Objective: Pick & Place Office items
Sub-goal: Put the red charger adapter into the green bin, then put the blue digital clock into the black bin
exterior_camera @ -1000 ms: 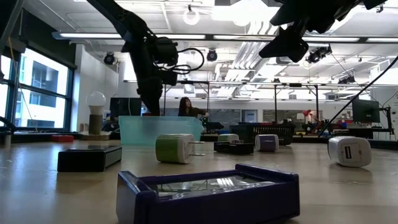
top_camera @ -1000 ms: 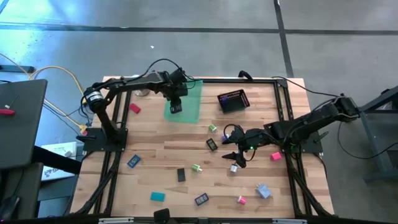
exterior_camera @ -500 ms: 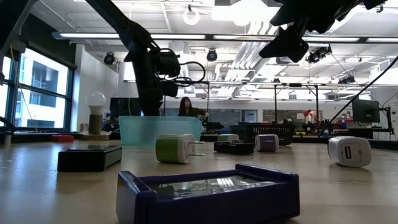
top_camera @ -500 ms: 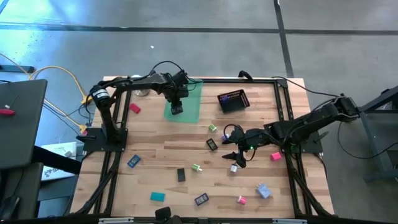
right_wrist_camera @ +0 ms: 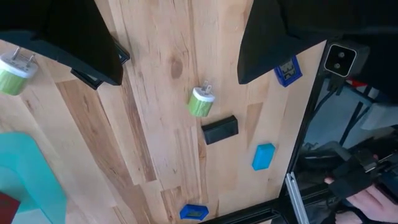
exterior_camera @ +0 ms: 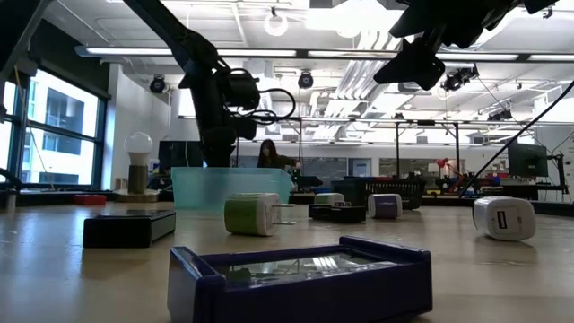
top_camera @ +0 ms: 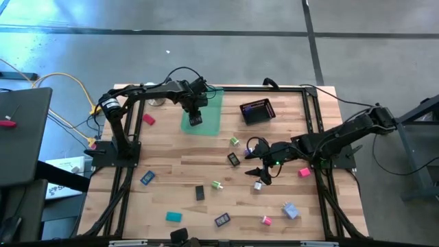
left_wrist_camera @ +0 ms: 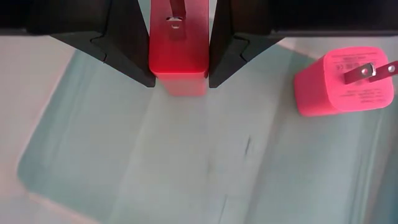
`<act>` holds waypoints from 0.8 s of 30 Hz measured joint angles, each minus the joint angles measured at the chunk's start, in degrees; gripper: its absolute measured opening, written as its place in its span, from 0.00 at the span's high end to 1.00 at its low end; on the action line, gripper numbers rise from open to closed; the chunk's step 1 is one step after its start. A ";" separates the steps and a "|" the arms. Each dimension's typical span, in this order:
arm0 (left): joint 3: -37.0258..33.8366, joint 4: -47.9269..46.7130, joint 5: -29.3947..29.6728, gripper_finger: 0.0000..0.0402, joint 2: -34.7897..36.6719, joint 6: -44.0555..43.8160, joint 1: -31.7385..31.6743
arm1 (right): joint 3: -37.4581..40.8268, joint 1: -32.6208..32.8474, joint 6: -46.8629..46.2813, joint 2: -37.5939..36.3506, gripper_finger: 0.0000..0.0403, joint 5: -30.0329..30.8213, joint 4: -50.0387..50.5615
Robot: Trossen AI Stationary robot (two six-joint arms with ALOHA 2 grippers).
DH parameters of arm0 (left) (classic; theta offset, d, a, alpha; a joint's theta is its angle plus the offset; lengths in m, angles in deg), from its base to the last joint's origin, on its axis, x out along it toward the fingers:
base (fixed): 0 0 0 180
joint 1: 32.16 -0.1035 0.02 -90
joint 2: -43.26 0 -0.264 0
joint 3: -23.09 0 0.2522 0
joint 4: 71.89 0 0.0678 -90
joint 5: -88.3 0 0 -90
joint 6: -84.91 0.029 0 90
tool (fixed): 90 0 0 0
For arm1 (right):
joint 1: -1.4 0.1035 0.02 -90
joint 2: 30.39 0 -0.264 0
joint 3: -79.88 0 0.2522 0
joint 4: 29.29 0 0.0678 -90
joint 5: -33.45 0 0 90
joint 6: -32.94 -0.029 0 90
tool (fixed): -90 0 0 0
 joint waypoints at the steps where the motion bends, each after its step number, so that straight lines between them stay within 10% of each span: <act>1: 0.00 0.05 0.00 0.65 0.00 -0.18 0.01 | 0.00 0.00 0.00 0.00 0.24 0.01 -0.01; 24: -0.02 6.11 -3.85 0.65 0.04 0.55 0.15 | 0.00 0.00 -0.02 0.02 0.24 0.00 0.01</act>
